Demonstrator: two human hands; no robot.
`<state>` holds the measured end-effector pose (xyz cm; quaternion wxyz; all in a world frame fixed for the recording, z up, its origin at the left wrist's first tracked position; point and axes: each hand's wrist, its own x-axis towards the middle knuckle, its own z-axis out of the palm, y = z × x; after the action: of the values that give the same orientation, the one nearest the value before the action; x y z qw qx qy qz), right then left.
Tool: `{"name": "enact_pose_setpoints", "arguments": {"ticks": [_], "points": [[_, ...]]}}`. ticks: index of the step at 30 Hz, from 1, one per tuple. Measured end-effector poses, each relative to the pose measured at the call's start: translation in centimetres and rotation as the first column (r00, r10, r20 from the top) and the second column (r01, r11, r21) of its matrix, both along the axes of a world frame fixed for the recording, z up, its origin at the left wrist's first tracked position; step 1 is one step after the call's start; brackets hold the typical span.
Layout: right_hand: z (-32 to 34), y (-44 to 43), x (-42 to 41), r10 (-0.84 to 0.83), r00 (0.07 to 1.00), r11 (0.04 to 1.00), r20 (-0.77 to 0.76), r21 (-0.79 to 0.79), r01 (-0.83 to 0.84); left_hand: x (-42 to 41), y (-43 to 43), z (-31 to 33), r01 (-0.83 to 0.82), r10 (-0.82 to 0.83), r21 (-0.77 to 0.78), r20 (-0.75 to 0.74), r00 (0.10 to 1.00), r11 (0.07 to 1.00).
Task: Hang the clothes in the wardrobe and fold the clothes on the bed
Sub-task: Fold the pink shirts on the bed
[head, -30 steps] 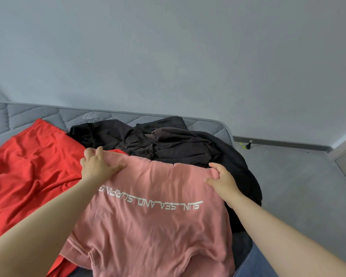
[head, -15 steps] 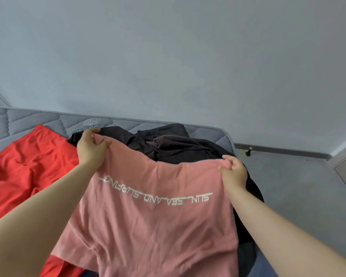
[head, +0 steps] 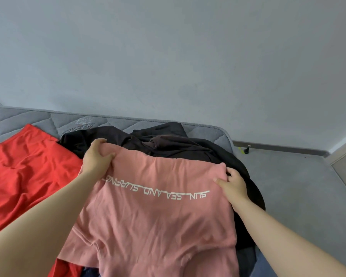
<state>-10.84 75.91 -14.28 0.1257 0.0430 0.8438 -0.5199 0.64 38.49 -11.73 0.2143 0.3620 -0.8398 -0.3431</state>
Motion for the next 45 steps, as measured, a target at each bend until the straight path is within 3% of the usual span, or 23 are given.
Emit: {"name": "enact_pose_setpoints", "arguments": {"ticks": [4,7,10,14,17,20,23,26,31,35,37,39,41,43,45], "points": [[1.3,-1.6,-1.6,-0.216,0.964,0.974,-0.152,-0.105,0.202,-0.7,-1.2,1.2,-0.063,0.059,-0.017,-0.173,0.983,0.998],[1.4,-2.5,-2.3,-0.373,0.918,0.915,-0.134,-0.219,0.34,-1.5,-1.7,1.5,-0.144,0.143,0.016,-0.252,0.957,0.989],[0.7,-2.9,-2.4,-0.406,0.91,0.901,-0.089,-0.203,0.382,-2.0,-1.6,0.2,-0.124,0.128,0.043,-0.125,0.984,0.991],[-0.4,-2.2,-2.0,-0.146,0.989,0.987,0.003,0.066,0.146,-2.0,-1.0,-2.1,0.033,-0.043,0.056,0.188,0.981,0.998],[-0.2,-1.7,-1.4,-0.034,0.999,0.989,0.021,0.145,0.03,-1.6,-1.1,-2.1,0.037,-0.037,0.001,0.192,0.981,0.999],[0.7,-2.3,0.1,0.023,0.992,0.972,-0.128,0.234,0.007,-0.2,-1.0,-1.7,0.012,-0.004,-0.047,0.165,0.986,0.999],[1.7,-3.8,2.3,0.214,0.914,0.929,-0.345,0.36,-0.082,2.0,-0.8,-1.4,-0.039,0.043,-0.03,0.169,0.985,0.999],[2.5,-6.1,5.1,0.428,0.836,0.877,-0.345,0.381,-0.292,5.0,-1.1,-1.4,-0.059,0.044,0.051,0.254,0.966,0.997],[3.1,-10.1,11.8,0.664,0.651,0.746,-0.368,0.393,-0.538,11.8,-1.5,-2.1,-0.141,0.065,0.212,0.332,0.941,0.967],[2.0,-11.5,17.0,0.738,0.559,0.675,-0.378,0.421,-0.606,15.7,-2.2,-2.1,-0.163,0.123,0.205,0.193,0.973,0.965],[1.1,-11.5,18.5,0.826,0.503,0.554,-0.254,0.527,-0.644,16.2,-2.0,-1.9,-0.16,0.124,0.186,0.19,0.974,0.969],[0.4,-11.1,19.0,0.897,0.433,0.378,-0.09,0.664,-0.645,16.1,-1.5,-1.8,-0.118,0.061,0.189,0.284,0.957,0.975],[0.3,-10.9,19.2,0.91,0.415,0.271,0.015,0.735,-0.621,15.8,-0.8,-1.9,-0.083,-0.002,0.223,0.355,0.935,0.971],[0.6,-11.2,20.0,0.89,0.457,0.298,0.008,0.748,-0.593,15.7,-0.7,-1.7,-0.076,-0.021,0.28,0.328,0.945,0.957],[0.8,-11.6,21.3,0.82,0.558,0.465,-0.125,0.713,-0.524,15.8,-0.8,-1.1,-0.118,0.017,0.408,0.242,0.97,0.905]]}}
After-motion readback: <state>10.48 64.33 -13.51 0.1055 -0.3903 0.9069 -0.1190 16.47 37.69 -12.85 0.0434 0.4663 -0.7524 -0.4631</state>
